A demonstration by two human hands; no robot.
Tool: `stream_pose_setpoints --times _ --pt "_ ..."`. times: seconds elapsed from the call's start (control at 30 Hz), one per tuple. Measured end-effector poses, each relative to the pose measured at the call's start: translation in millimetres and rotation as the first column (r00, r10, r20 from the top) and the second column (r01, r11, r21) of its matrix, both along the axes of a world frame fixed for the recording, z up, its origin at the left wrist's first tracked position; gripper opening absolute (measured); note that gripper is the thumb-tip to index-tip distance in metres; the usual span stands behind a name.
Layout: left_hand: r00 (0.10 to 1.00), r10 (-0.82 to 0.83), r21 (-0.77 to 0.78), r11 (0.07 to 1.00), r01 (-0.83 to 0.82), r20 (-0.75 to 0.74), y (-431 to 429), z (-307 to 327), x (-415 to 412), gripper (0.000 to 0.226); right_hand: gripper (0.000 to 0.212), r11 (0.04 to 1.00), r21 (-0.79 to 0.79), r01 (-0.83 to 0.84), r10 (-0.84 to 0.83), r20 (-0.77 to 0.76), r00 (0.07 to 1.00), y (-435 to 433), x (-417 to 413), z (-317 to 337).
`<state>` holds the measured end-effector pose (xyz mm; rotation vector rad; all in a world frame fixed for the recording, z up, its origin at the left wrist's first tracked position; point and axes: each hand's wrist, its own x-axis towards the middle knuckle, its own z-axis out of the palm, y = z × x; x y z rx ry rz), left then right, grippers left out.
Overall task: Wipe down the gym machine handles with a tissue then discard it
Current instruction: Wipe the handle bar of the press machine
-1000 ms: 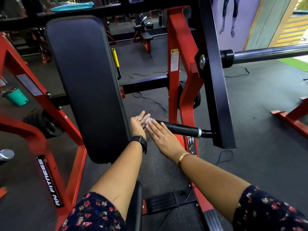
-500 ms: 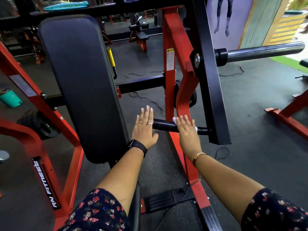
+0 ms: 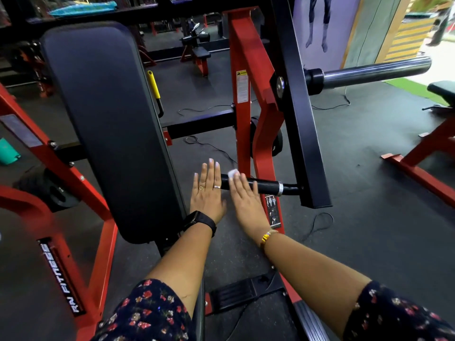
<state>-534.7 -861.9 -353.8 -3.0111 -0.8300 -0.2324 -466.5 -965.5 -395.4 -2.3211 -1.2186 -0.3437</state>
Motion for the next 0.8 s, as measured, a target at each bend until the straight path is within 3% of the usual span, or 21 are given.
stream_pose_setpoints --times 0.13,0.33,0.53,0.63,0.7,0.8 --pt "1.000 0.010 0.007 1.000 -0.010 0.012 -5.5 0.2 1.4 0.101 0.088 0.961 -0.003 0.278 -0.278 -0.045 0.960 -39.9 17.9 -22.1" --pt "0.999 0.023 -0.031 0.999 -0.022 0.032 -7.0 -1.8 4.1 0.101 0.067 0.906 -0.165 0.390 -0.416 -0.184 0.890 -15.8 29.3 20.7" --pt "0.999 0.032 0.017 0.999 -0.033 0.032 -7.0 -3.5 4.7 0.104 0.068 0.995 -0.103 -0.014 -0.005 -0.176 0.984 24.0 7.3 36.0" --pt "0.998 0.055 0.011 0.998 -0.055 0.034 -7.7 -5.3 5.8 0.105 0.071 0.991 -0.013 -0.137 0.136 -0.054 0.989 9.1 8.1 13.2" --pt "0.998 0.047 0.008 0.999 -0.047 0.030 -9.6 -5.1 7.2 0.106 0.078 0.992 -0.024 -0.123 0.124 0.043 0.991 -13.6 16.9 -3.6" --pt "0.999 -0.016 0.052 0.999 0.014 0.028 -12.8 -8.1 11.6 0.110 0.079 0.995 -0.064 0.080 -0.076 0.054 0.996 -48.7 31.1 -17.6"
